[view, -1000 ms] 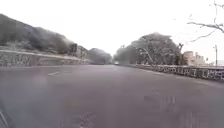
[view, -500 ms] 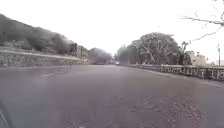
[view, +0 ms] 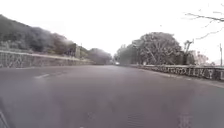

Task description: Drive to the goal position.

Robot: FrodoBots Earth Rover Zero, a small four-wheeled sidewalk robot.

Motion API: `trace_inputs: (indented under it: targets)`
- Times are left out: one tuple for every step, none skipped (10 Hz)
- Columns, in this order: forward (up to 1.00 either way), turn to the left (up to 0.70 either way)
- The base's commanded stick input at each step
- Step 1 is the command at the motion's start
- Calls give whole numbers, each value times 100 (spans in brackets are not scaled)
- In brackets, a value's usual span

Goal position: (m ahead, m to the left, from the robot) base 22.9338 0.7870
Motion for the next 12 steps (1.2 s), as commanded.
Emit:
trace_inputs:
  targets:
    - [100,26]
    - [100,27]
    - [100,0]
    - [100,0]
    - [100,0]
    - [100,0]
    - [100,0]
    - [100,0]
    - [100,0]
    - [100,0]
    - [100,0]
    - [100,0]
